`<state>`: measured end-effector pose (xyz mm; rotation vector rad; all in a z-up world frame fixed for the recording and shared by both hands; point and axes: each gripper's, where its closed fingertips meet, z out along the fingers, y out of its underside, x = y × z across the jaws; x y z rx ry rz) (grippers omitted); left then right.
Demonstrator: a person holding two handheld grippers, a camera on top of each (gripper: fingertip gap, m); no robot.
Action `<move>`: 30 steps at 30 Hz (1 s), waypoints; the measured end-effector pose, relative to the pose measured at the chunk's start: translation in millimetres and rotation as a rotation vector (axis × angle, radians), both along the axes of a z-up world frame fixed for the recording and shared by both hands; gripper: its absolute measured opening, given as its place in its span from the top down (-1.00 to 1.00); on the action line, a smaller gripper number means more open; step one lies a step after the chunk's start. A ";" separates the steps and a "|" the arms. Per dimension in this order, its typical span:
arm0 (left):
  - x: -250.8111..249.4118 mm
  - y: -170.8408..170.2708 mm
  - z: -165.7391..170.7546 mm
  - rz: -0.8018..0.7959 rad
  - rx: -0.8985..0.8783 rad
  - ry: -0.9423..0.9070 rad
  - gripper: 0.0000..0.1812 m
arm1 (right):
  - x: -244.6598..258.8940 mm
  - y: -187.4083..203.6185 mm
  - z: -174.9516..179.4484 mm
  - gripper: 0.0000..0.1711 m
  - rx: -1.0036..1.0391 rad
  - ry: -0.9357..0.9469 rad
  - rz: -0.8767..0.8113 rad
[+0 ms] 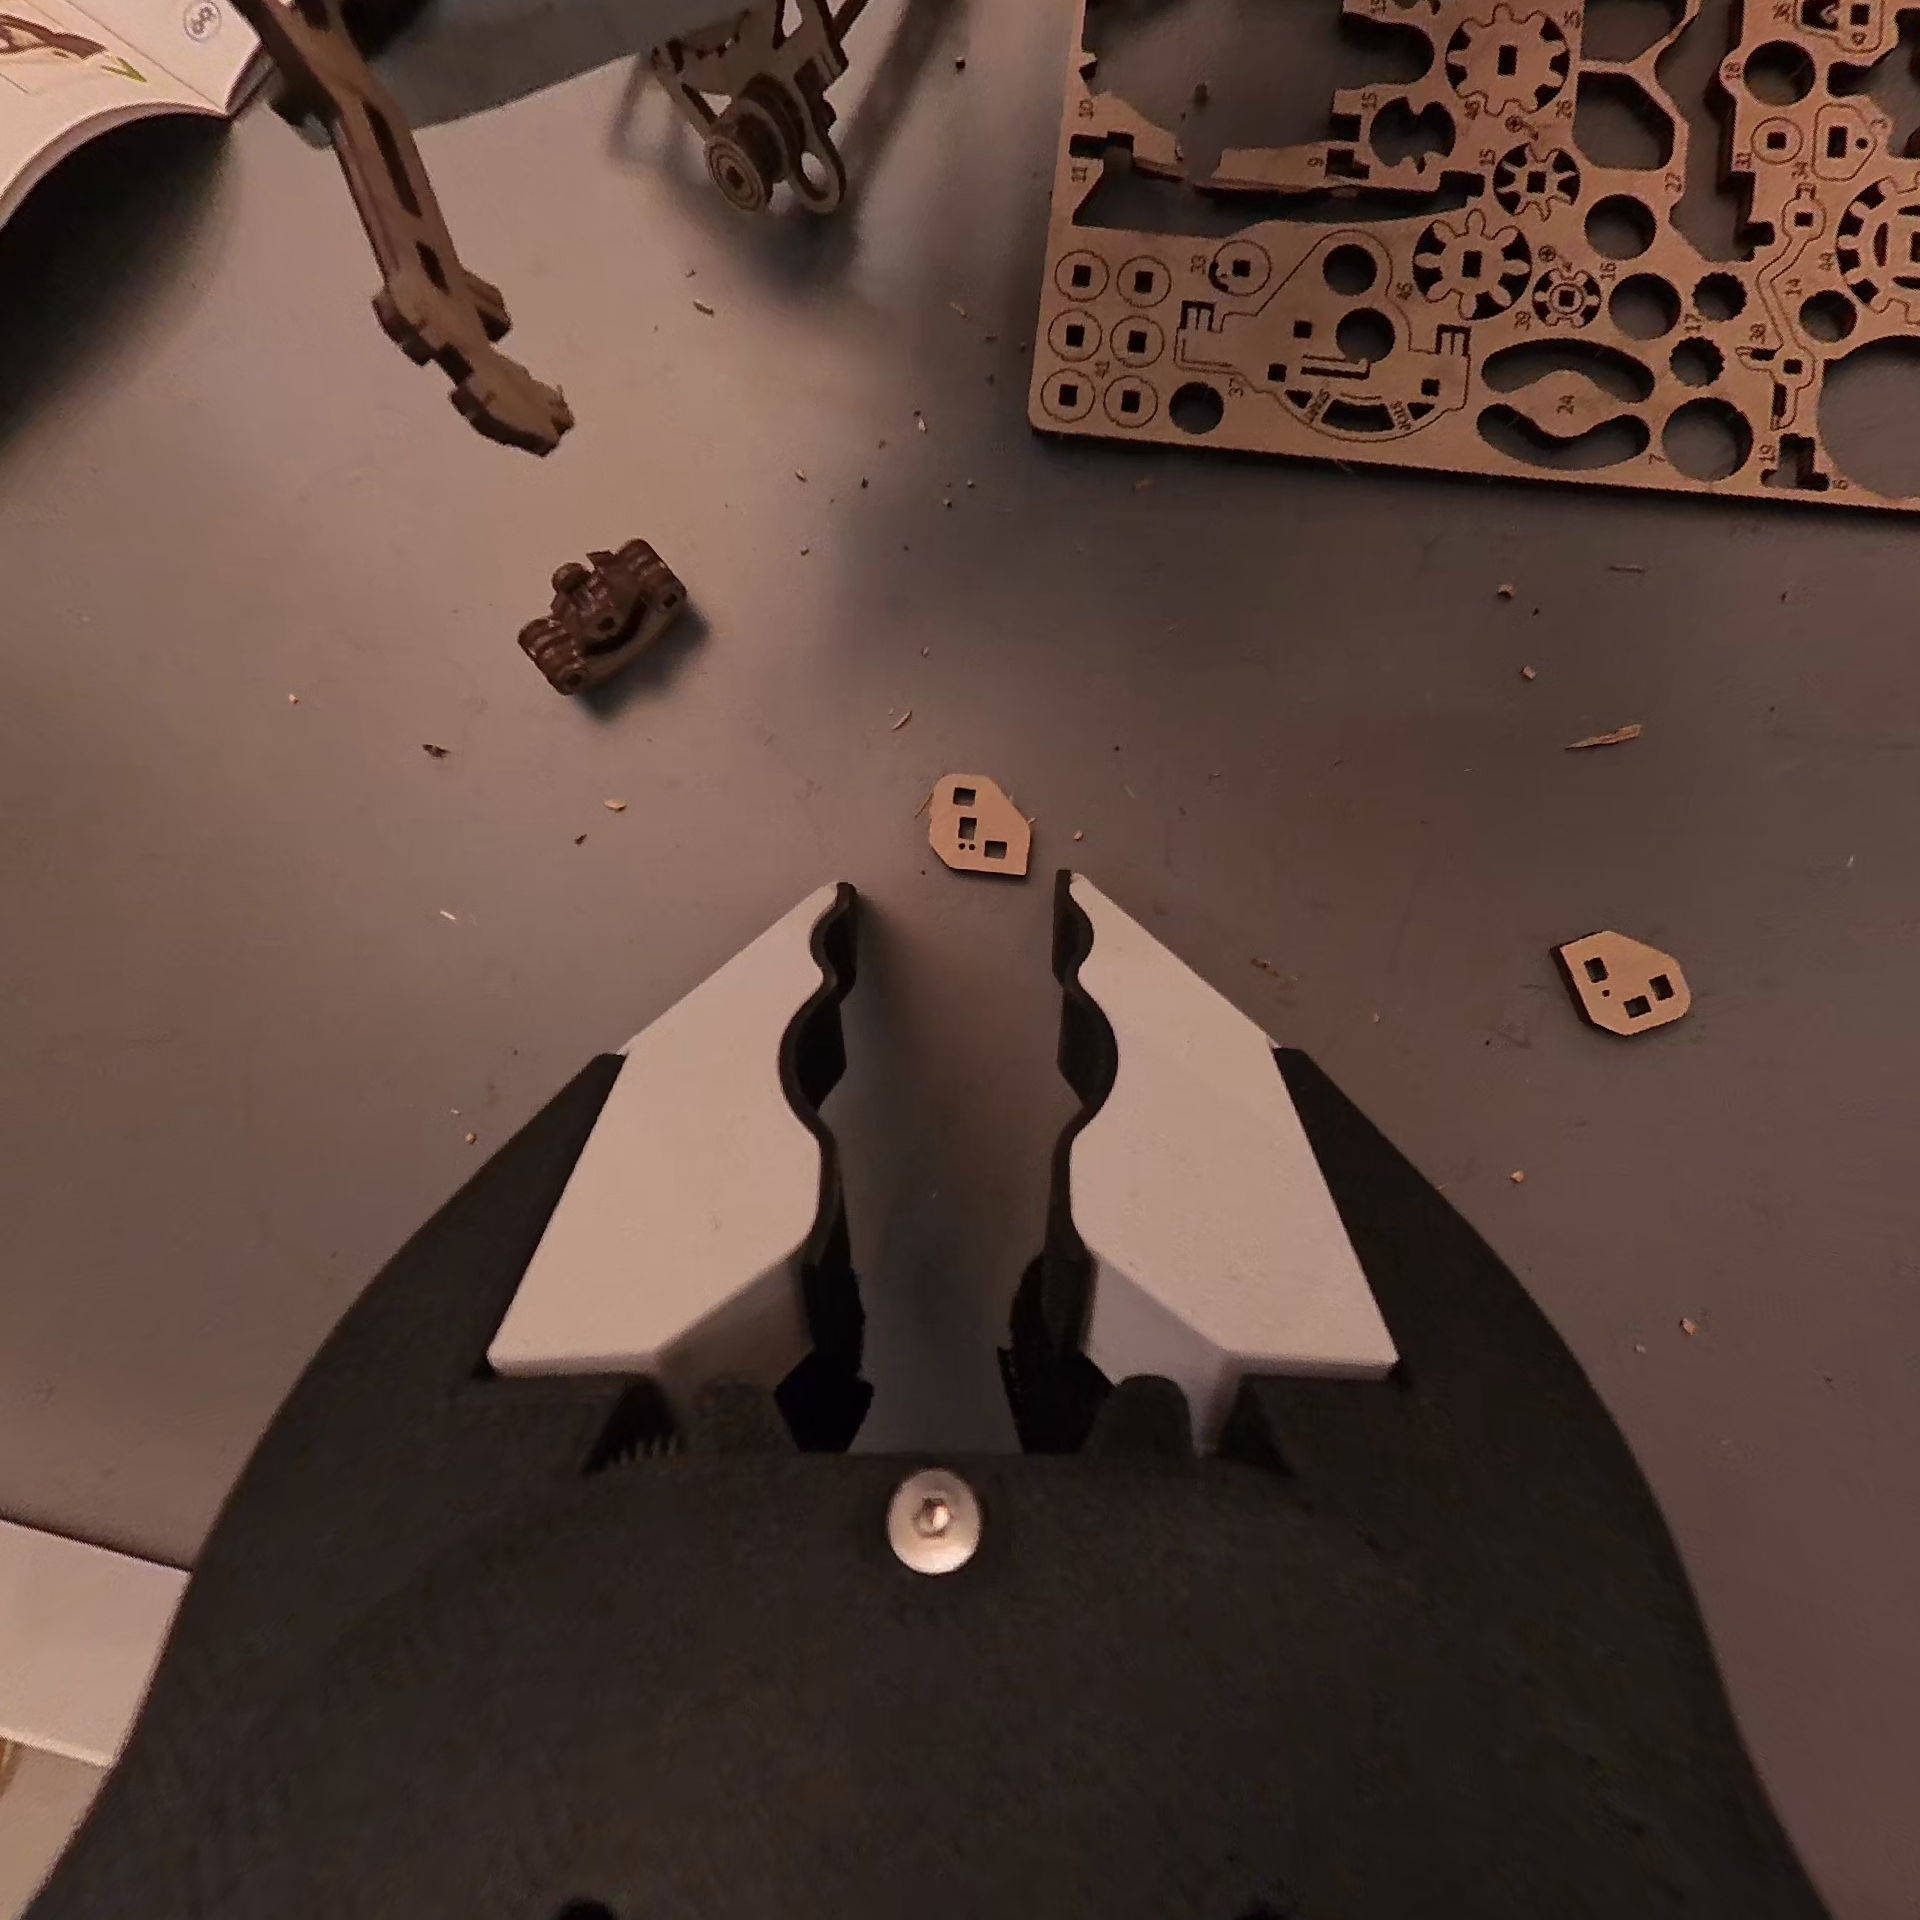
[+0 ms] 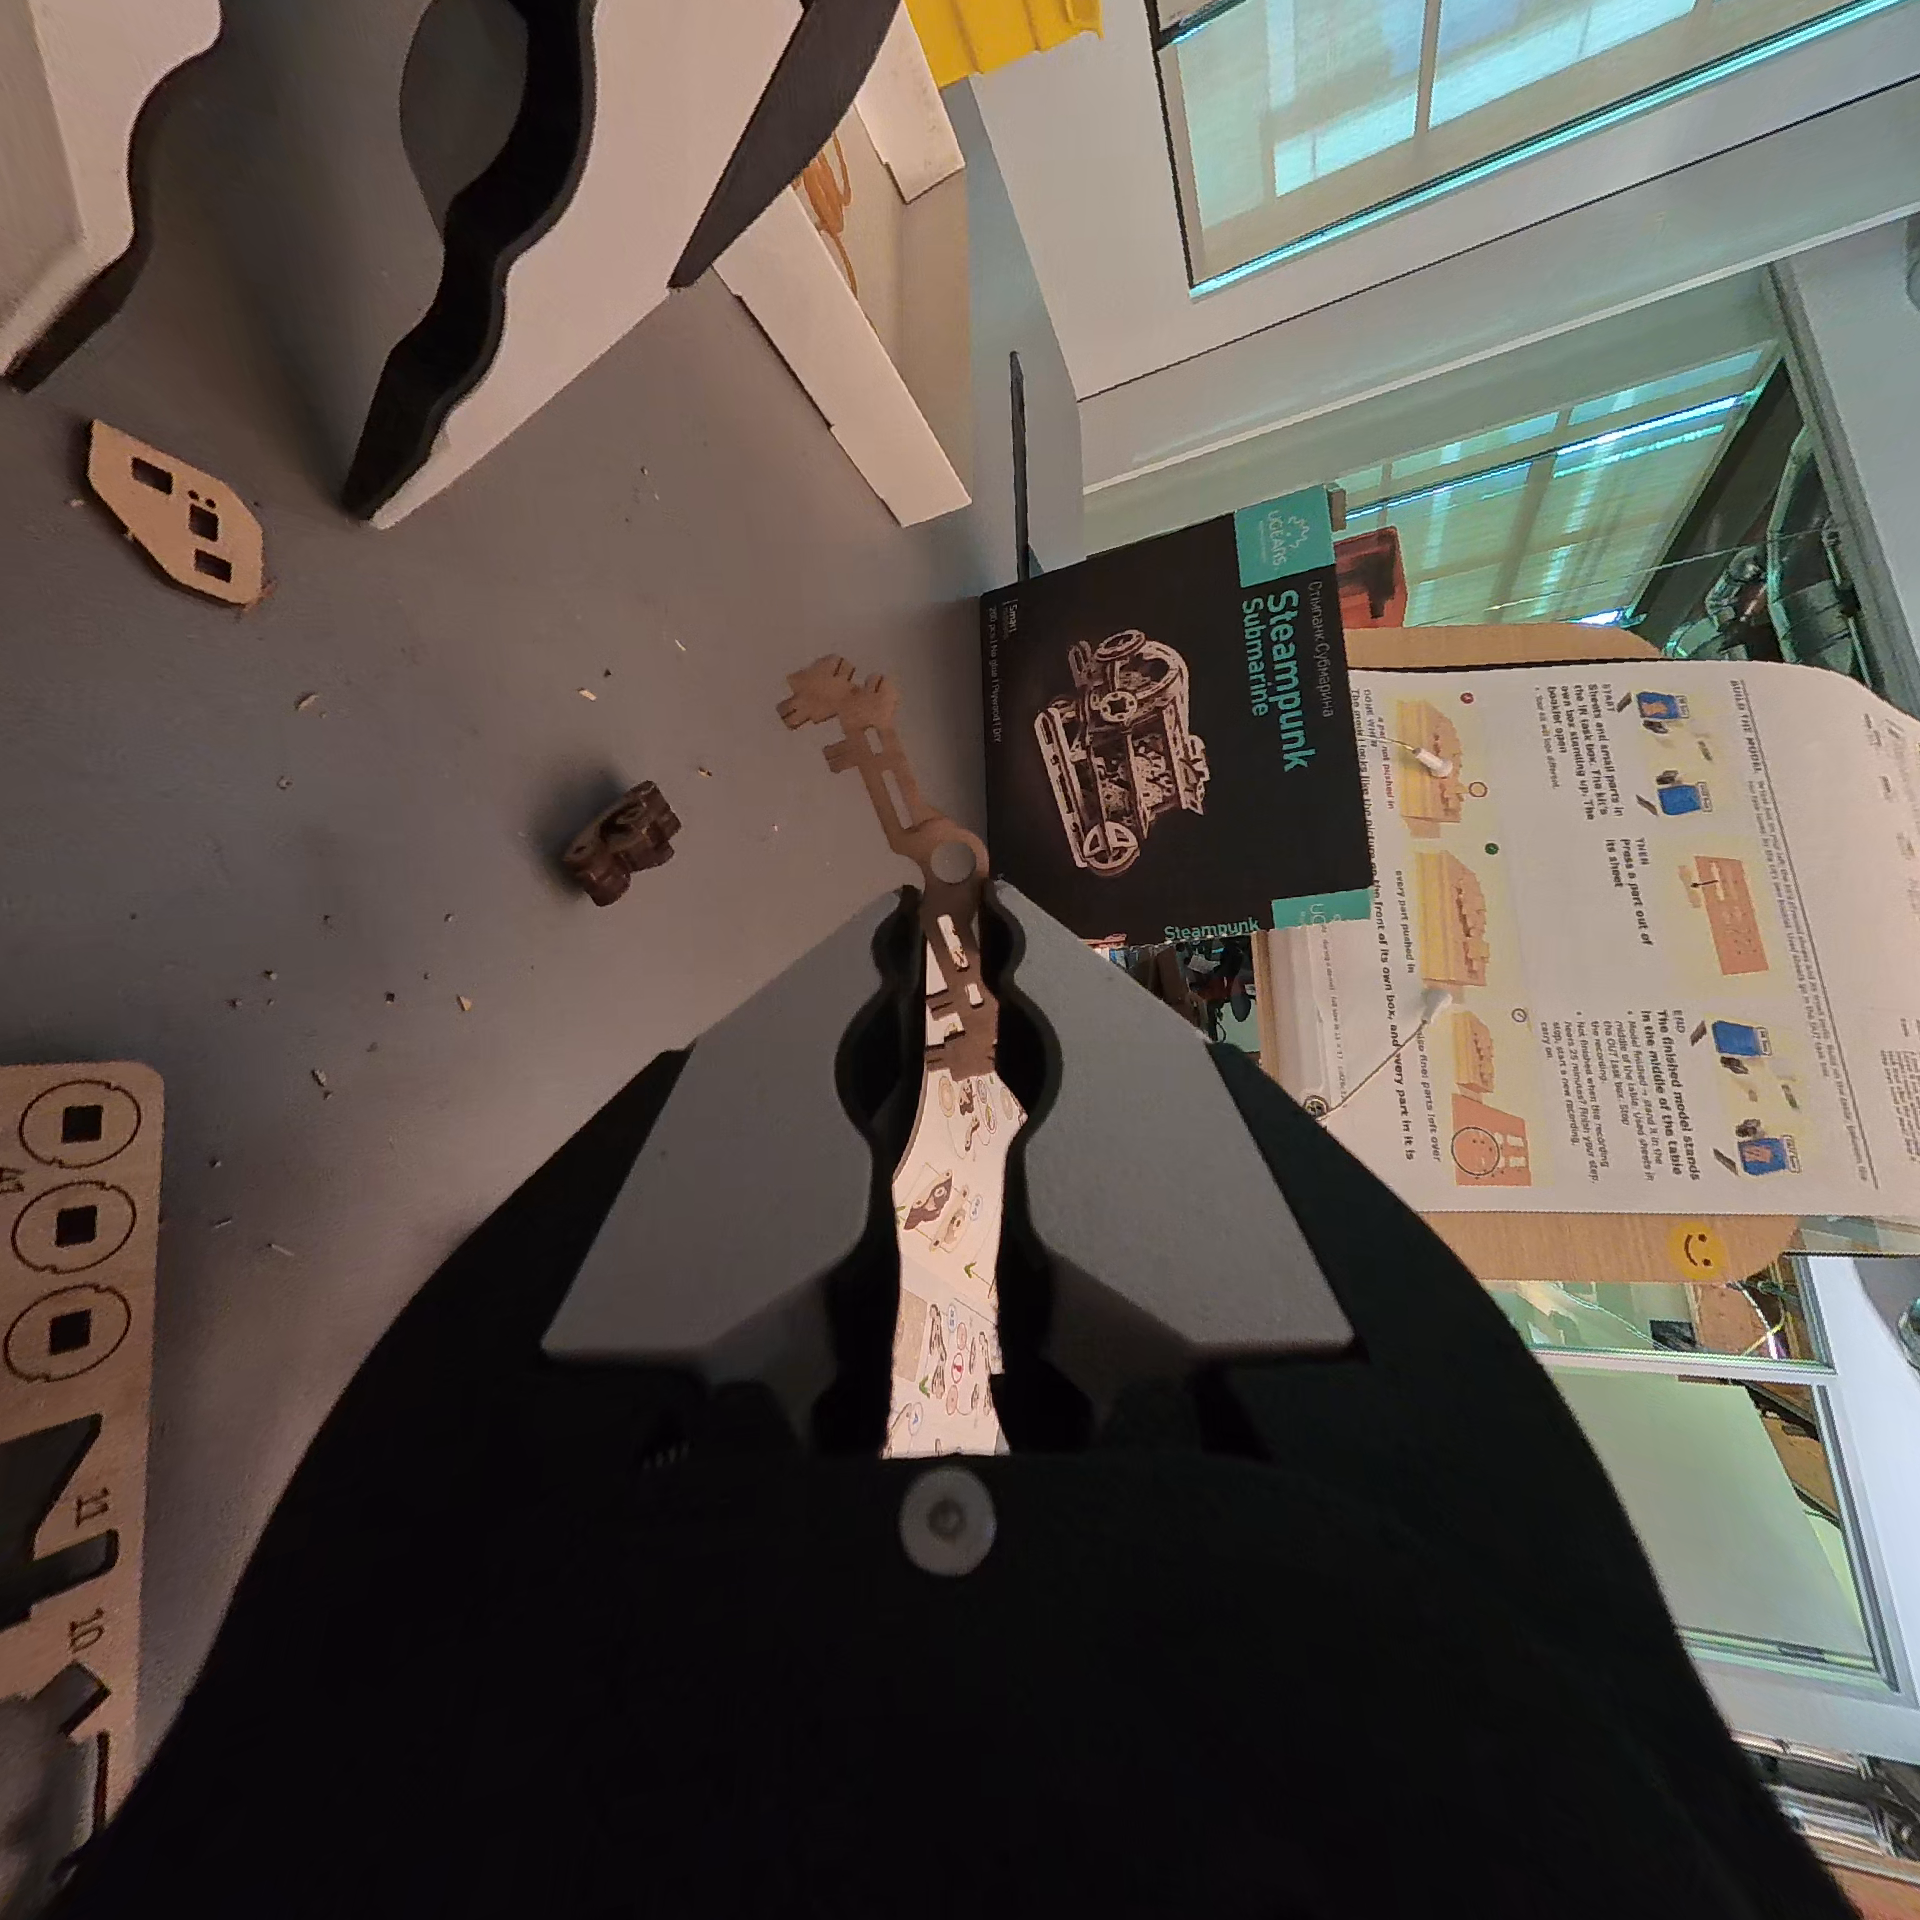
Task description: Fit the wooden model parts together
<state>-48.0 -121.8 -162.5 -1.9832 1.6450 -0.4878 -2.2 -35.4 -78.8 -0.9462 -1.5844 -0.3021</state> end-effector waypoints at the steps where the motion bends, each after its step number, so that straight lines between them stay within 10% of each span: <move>1: -0.2 0.1 0.0 0.001 -0.001 0.000 0.60 | -0.1 -0.1 0.0 0.89 0.001 -0.001 0.000; 30: -2.4 12.2 0.4 0.086 -0.016 -0.022 0.81 | -0.6 -0.8 -0.3 0.89 0.005 -0.006 0.003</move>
